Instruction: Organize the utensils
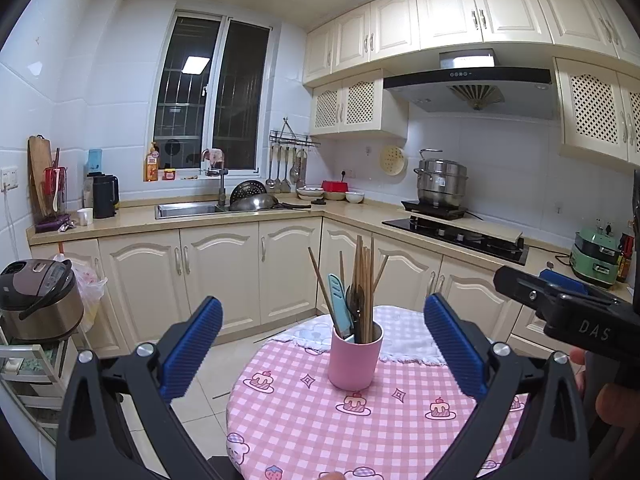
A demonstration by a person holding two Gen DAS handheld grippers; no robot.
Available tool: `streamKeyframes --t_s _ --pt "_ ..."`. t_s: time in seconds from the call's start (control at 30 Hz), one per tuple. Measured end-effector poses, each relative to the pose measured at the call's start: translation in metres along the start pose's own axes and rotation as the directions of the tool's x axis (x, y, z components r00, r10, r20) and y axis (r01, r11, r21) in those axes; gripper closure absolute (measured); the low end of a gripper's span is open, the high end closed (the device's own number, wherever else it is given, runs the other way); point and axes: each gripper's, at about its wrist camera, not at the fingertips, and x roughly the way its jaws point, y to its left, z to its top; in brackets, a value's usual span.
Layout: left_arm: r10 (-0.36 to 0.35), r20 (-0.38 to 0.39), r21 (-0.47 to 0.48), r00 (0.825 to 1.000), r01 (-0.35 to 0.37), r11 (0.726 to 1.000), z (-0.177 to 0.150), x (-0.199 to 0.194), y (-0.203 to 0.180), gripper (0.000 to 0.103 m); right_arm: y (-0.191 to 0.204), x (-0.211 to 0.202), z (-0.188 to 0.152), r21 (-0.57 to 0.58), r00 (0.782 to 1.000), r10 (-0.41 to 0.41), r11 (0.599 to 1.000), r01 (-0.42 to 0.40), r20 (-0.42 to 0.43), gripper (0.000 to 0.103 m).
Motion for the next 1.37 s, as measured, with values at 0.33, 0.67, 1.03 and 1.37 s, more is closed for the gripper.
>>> streamKeyframes --t_s 0.33,0.67,1.03,1.37 --pt "0.004 -0.003 -0.011 1.000 -0.005 1.000 -0.001 -0.001 0.006 0.004 0.005 0.001 0.000 -0.003 1.000 -0.001 1.000 0.001 -0.008 0.006" --pt "0.031 -0.012 -0.015 0.999 -0.032 0.999 -0.002 0.000 0.007 0.004 0.004 0.003 -0.004 0.001 1.000 -0.003 1.000 0.003 -0.015 0.006" --pt "0.038 0.022 -0.021 0.999 -0.037 0.999 -0.005 -0.005 0.009 0.004 -0.004 0.010 -0.010 0.012 0.999 -0.005 1.000 0.006 -0.037 0.006" --pt "0.063 -0.009 -0.013 0.998 -0.063 0.998 -0.005 0.003 0.006 0.004 -0.005 0.011 -0.011 0.014 0.999 -0.005 1.000 0.006 -0.040 0.006"
